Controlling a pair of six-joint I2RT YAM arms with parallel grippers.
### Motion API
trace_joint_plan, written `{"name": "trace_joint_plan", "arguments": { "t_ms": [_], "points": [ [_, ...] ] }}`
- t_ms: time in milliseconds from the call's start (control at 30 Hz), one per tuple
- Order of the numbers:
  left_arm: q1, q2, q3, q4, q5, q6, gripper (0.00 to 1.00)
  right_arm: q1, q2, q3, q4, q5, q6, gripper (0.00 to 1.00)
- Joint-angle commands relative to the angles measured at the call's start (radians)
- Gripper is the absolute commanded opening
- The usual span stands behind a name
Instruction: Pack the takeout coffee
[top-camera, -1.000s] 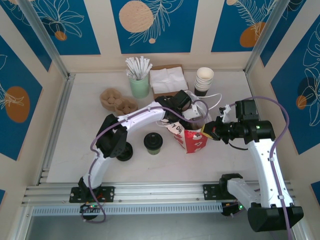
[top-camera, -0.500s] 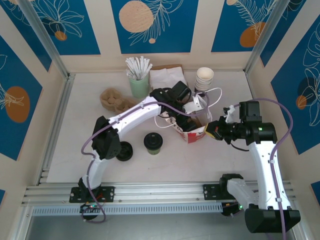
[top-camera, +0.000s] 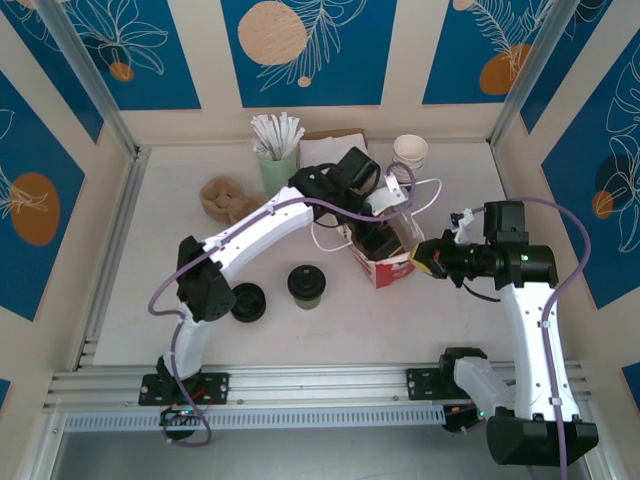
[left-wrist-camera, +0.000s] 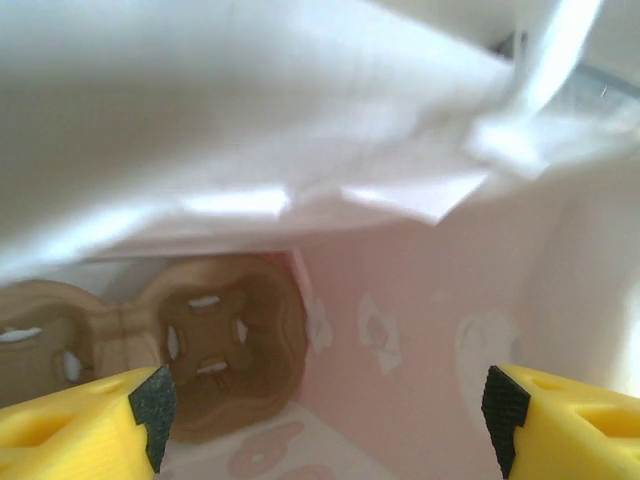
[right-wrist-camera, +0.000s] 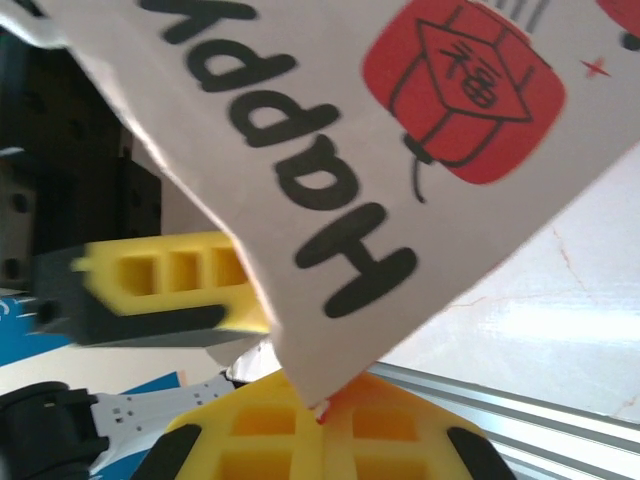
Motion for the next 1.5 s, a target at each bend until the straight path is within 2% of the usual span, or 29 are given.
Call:
{"name": "trace_joint_plan", "arguments": {
  "t_ms": [0,233,367,433,533,633,733,833,1000,1133,1267,1333,1467],
  "points": [
    [-0.01,-0.051,0.106,0.042,0.074,-0.149,0.81,-0.006,-0.016,0.048,-0.008,-0.065,0.05,0.0],
    [-0.01,-0.086,0.113,0.055,0.003,-0.281,0.8,-0.008,-0.006,0.006,0.022,-0.092,0.101,0.0],
    [-0.01,-0.122,0.084,0.044,-0.062,-0.292,0.8,-0.01,-0.01,-0.036,0.037,-0.089,0.157,0.0],
    [-0.008,-0.147,0.051,0.05,-0.102,-0.294,0.8,-0.009,-0.01,-0.061,0.066,-0.129,0.179,0.0],
    [-0.004,-0.192,-0.012,0.076,-0.157,-0.305,0.8,-0.01,-0.015,-0.059,0.065,-0.134,0.18,0.19],
    [-0.002,-0.247,-0.075,0.107,-0.204,-0.315,0.81,-0.011,-0.013,-0.021,0.019,-0.094,0.13,0.34],
    [-0.002,-0.305,-0.132,0.116,-0.271,-0.319,0.82,-0.018,-0.006,0.032,-0.058,-0.047,0.057,0.44],
    [-0.002,-0.376,-0.201,0.13,-0.338,-0.317,0.83,-0.027,0.004,0.1,-0.142,-0.002,-0.024,0.48],
    [0.0,-0.501,-0.332,0.13,-0.448,-0.323,0.85,-0.037,0.006,0.215,-0.259,0.084,-0.135,0.49],
    [0.002,-0.622,-0.465,0.132,-0.55,-0.347,0.87,-0.037,0.006,0.315,-0.293,0.116,-0.148,0.49],
    [0.013,-0.755,-0.61,0.143,-0.662,-0.381,0.92,-0.037,0.004,0.384,-0.232,0.139,-0.132,0.47],
    [0.026,-0.834,-0.699,0.165,-0.721,-0.401,0.98,-0.034,0.02,0.408,-0.181,0.148,-0.122,0.44],
    [0.077,-0.958,-0.861,0.222,-0.775,-0.421,0.99,-0.015,0.093,0.461,-0.112,0.201,-0.113,0.42]
  ]
}}
